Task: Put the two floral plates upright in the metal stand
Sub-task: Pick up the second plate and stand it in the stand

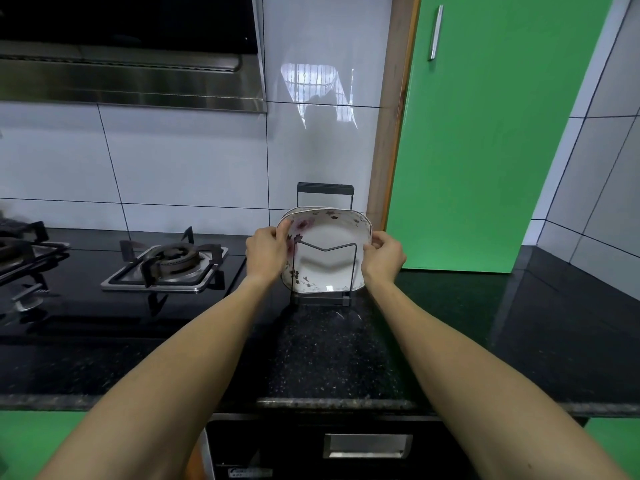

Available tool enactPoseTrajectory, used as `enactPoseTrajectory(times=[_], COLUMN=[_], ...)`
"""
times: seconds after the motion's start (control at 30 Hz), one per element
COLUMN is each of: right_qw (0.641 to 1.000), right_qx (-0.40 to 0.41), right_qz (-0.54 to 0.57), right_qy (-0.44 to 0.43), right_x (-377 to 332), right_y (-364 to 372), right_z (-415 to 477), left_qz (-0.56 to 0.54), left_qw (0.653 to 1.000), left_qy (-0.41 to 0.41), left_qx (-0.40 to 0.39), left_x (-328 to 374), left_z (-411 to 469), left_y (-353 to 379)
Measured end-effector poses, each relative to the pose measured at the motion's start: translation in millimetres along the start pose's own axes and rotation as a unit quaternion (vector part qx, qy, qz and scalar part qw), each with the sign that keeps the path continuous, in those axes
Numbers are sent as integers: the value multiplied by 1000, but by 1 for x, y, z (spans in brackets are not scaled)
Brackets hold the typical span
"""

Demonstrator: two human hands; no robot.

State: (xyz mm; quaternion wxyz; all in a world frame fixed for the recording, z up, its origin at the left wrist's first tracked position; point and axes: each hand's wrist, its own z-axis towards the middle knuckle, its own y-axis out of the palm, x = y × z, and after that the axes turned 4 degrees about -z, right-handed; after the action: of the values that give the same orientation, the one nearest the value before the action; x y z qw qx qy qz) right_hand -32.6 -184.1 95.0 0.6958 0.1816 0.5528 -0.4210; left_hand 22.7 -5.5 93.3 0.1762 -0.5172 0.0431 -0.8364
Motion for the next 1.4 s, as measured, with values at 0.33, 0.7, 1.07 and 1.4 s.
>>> enactPoseTrajectory(times=[0.33,0.7,1.07,1.4], right_qw=[998,995,993,997], right_qx=[-12,8,3,-26], right_qz=[12,58,80,29], right_qy=[62,81,86,69], right_x=[5,6,8,14], right_y=[3,9,7,12], right_z=[-8,-10,-14,-12], left_qz=[-2,-5,14,7], left_qw=[1000,998,999,1000], left_qy=[-28,29,43,30], left_qx=[-4,-47,-24,2], left_x=[-1,-24,-28,-34], left_z=[-3,-9,-8,-15], left_y=[4,-2,0,4])
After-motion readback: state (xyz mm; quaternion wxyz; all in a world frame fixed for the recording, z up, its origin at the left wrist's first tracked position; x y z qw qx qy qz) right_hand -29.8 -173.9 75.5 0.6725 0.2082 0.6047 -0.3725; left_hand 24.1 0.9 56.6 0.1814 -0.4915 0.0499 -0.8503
